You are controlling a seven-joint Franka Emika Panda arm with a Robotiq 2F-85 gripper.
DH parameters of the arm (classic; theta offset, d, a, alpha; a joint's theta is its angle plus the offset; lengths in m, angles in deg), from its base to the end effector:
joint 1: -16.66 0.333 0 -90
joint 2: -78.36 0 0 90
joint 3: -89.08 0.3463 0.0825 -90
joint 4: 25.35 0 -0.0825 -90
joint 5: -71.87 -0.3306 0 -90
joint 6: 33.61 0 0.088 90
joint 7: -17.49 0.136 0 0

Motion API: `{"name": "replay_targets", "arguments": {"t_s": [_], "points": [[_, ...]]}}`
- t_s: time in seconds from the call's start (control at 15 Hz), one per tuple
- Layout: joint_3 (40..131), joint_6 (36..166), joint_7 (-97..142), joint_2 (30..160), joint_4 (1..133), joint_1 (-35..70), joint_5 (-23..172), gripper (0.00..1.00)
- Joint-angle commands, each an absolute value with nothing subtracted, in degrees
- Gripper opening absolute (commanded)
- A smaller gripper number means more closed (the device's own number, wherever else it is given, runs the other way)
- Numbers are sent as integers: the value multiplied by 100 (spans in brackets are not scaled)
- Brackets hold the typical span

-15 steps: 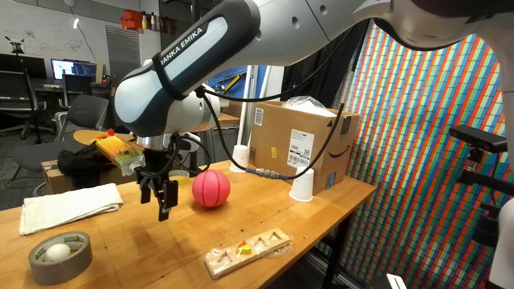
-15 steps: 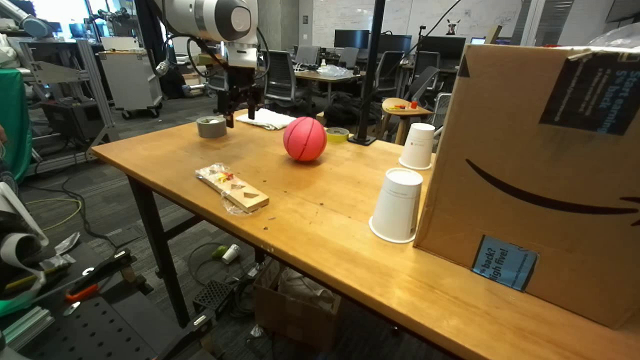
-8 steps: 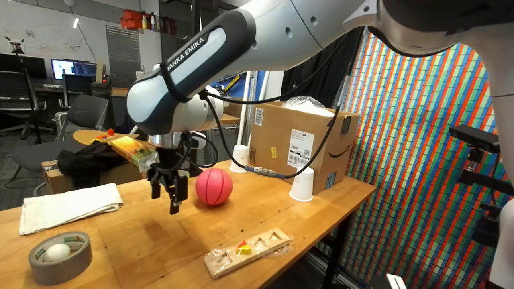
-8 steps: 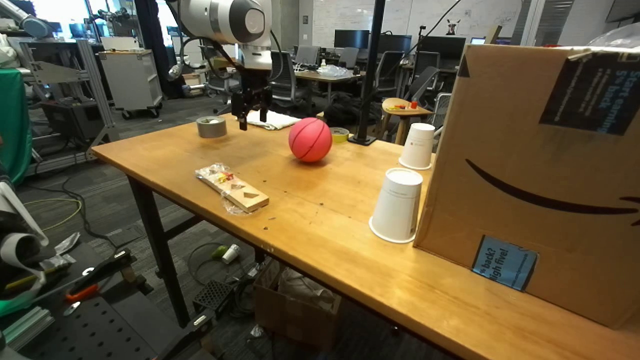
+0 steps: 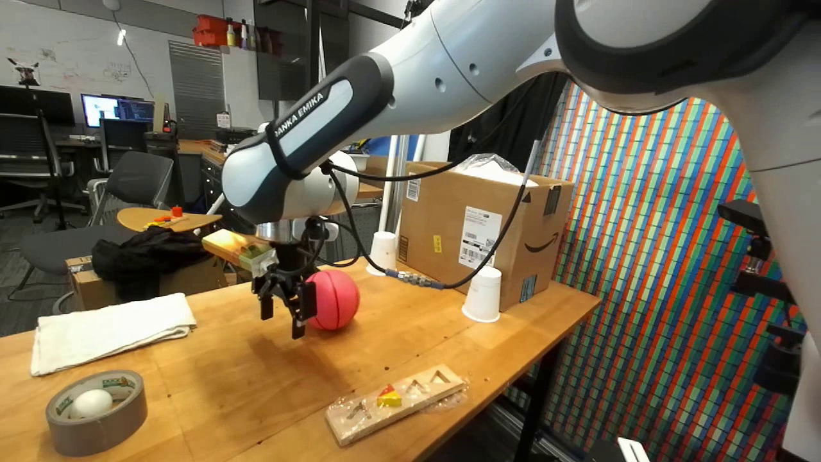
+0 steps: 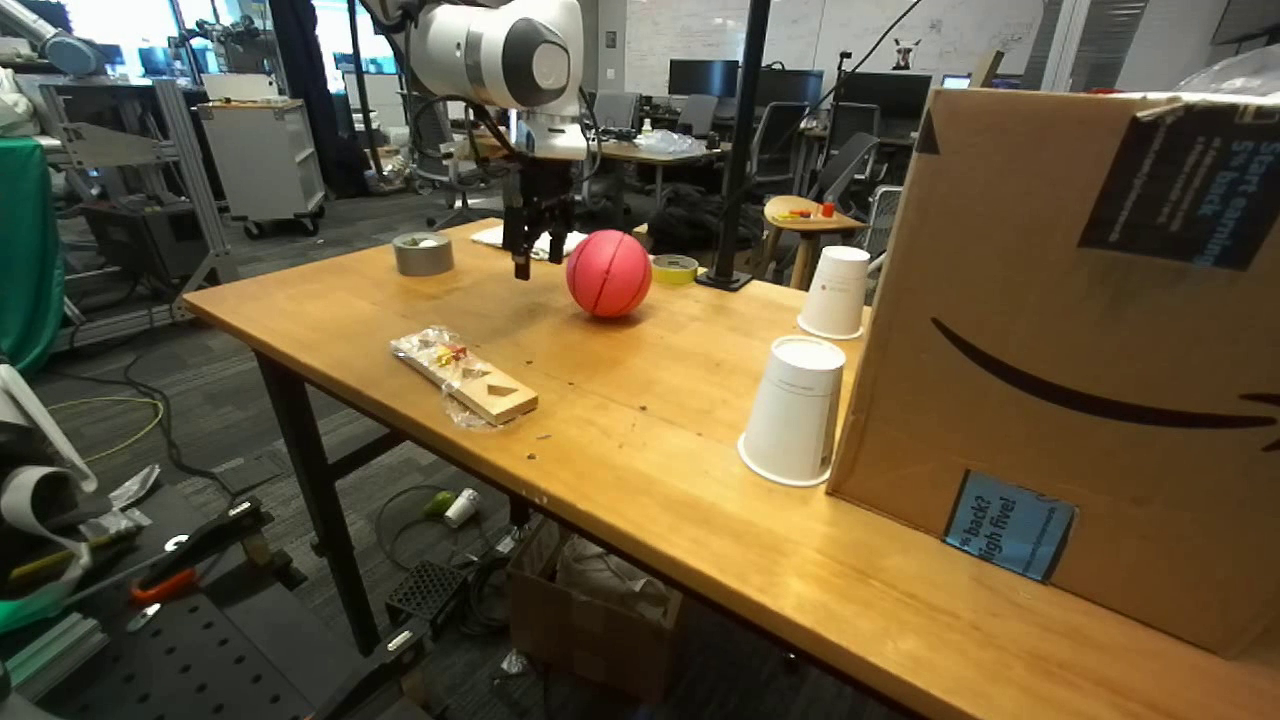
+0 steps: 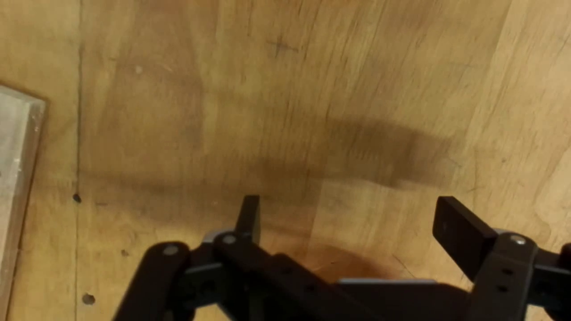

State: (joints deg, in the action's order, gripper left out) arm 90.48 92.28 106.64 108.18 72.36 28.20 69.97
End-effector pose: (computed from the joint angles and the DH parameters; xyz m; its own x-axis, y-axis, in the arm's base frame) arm 0.6240 0.1434 0.3181 0.2154 -0.9758 -0.0389 -0.9759 -0.2165 0.0284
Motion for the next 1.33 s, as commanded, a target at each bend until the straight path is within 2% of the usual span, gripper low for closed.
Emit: {"name": "replay_targets", "arguments": {"t_s": [0.0,0.8,1.27], "points": [[8872,8882,10319,11113,6690,2804,7299,100],[7595,9139,11035,10558,7006,3207,11060,100],[8309,8940,11753,10464,7177,3386,12605,100]]}}
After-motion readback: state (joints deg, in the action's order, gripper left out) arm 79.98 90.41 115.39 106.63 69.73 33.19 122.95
